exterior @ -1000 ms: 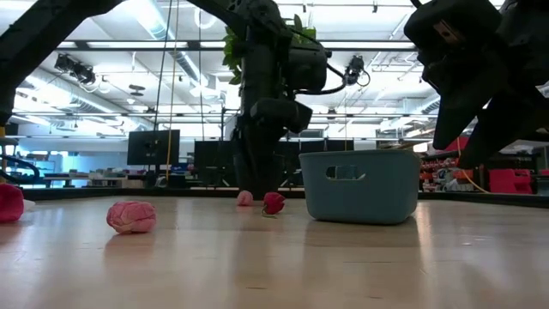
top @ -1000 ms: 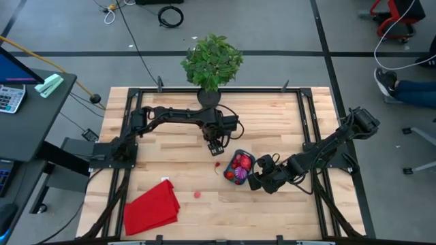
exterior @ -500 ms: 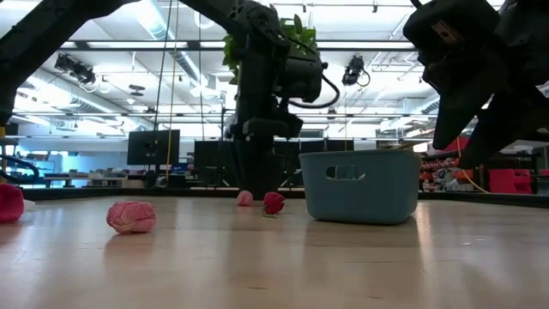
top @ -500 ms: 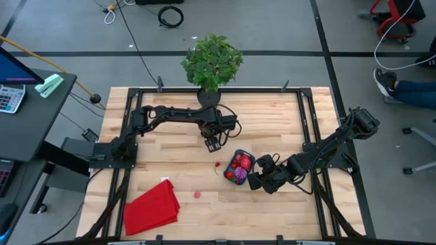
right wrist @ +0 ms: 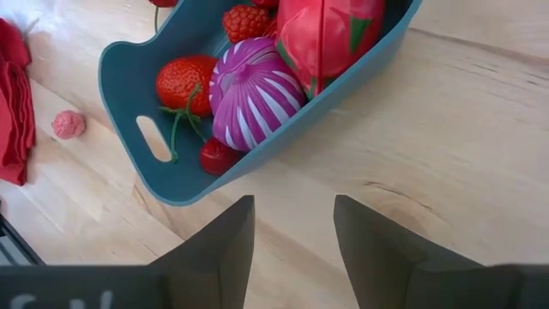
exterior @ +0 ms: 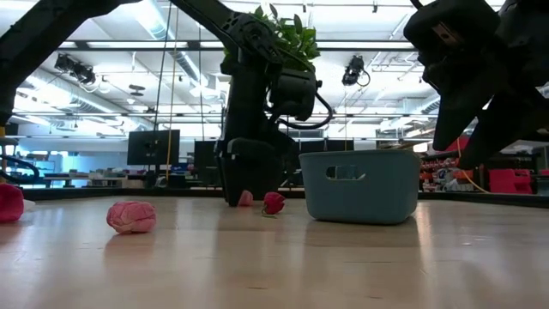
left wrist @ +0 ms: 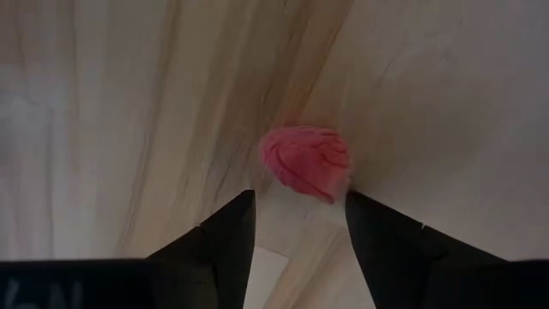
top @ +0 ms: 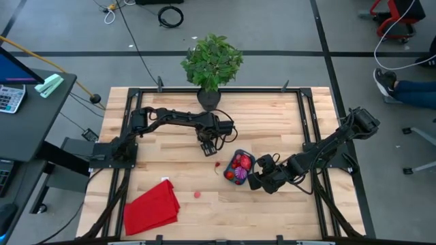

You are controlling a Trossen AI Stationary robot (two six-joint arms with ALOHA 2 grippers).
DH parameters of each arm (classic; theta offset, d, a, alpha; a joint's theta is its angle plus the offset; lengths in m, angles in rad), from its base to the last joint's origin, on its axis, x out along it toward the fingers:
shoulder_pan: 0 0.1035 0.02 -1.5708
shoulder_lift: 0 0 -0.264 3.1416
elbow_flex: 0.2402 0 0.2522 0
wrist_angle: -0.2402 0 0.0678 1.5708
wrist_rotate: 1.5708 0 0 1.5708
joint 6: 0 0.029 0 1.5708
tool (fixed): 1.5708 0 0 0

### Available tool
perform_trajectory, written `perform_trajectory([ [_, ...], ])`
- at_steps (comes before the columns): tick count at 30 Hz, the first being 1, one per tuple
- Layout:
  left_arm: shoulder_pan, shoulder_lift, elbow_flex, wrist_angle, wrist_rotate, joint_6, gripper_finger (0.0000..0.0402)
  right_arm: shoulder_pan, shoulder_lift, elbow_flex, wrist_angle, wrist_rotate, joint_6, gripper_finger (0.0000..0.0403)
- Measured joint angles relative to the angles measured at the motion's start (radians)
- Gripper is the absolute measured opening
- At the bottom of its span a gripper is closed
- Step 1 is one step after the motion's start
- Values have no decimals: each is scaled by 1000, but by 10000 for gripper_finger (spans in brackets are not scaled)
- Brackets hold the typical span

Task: Pick and placing Produce into tupperware
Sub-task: Put the top peach into the bin

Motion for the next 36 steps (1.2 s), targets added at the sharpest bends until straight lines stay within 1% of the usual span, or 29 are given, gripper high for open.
perform_trajectory([
  [6, 0, 0, 0, 5, 0, 2, 192, 0, 0, 0, 0, 0, -1, 170],
  [15, 1, 0, -1, 22, 0, 4, 183, 0, 0, 0, 0, 2, -2, 170],
  [27, 2, 0, -2, 69, -1, 14, 182, -1, 0, 0, 0, 2, -2, 170],
  [32, 2, 0, -2, 89, -1, 12, 184, -15, 0, 0, 0, 1, -2, 170],
  [36, 2, 0, -2, 94, -1, 11, 176, -29, 0, 0, 0, 1, -2, 170],
])
